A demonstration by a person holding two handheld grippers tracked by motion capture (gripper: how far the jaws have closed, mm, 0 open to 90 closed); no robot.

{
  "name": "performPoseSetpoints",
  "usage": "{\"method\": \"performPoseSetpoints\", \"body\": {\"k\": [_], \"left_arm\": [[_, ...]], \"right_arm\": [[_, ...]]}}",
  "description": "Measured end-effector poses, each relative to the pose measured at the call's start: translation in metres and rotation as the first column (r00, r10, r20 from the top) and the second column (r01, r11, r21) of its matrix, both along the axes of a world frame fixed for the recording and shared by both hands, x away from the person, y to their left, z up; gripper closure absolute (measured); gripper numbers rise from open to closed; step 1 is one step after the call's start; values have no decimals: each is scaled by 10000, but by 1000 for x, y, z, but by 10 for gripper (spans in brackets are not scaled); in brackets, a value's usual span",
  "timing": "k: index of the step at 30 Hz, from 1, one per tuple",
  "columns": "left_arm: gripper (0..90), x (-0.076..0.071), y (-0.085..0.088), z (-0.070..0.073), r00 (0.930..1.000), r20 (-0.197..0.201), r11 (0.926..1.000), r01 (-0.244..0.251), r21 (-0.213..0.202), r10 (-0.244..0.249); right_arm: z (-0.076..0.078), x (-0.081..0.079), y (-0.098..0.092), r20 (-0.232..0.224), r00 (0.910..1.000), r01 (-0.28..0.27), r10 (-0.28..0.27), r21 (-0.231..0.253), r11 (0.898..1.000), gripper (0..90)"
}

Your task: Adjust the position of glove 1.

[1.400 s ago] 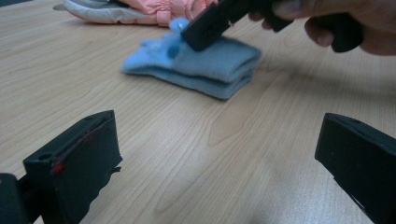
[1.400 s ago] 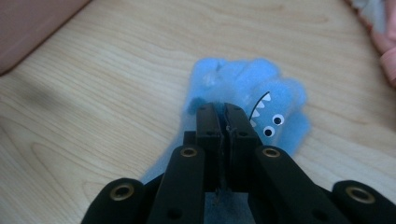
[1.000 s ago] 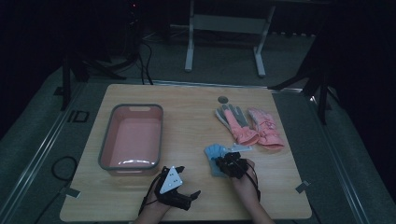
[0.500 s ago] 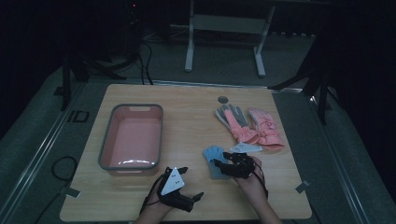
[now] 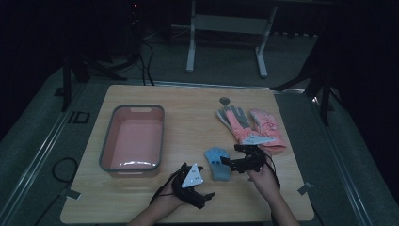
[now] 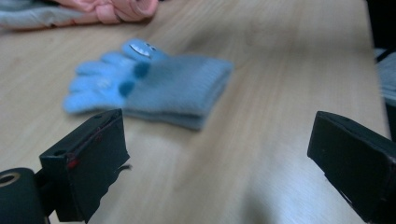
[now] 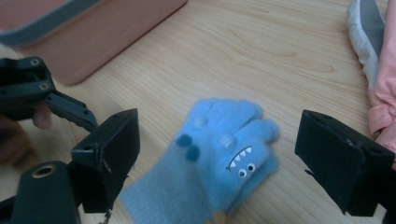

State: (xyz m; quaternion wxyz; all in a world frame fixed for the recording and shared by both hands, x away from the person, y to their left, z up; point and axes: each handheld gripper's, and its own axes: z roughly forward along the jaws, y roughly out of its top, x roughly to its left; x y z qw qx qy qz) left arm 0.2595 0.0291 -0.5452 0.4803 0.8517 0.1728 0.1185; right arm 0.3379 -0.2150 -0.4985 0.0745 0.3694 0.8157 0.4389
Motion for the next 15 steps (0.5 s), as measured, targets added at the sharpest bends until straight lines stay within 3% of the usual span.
{"method": "performPoseSetpoints", "body": {"k": [3,5,8,10,12,15], "left_arm": [[103,8,-9,3,9984,262,9987,502,111,-505],[141,12,-15,3,9951,515,9955,815,481,-840],[193,19,-22,2,9899,728,9901,1155,797,-1213],[233,23,-26,0,9874,775,9865,1297,1004,-1377],[296,28,-29,-3,9832,864,9809,1495,1243,-1608],[345,34,-32,-7,9832,779,9760,1512,1565,-1648]], "right_arm": [[-3,7,2,-666,9977,-72,112,598,9982,134],[-7,13,5,-877,9960,232,-177,621,9978,133],[-14,22,9,-1066,9941,255,-211,395,9989,159],[-18,27,12,-935,9943,509,-510,-36,9987,234],[-21,31,14,-905,9936,668,-681,-176,9976,279],[-28,37,19,-978,9914,827,-871,-486,9954,296]]}}
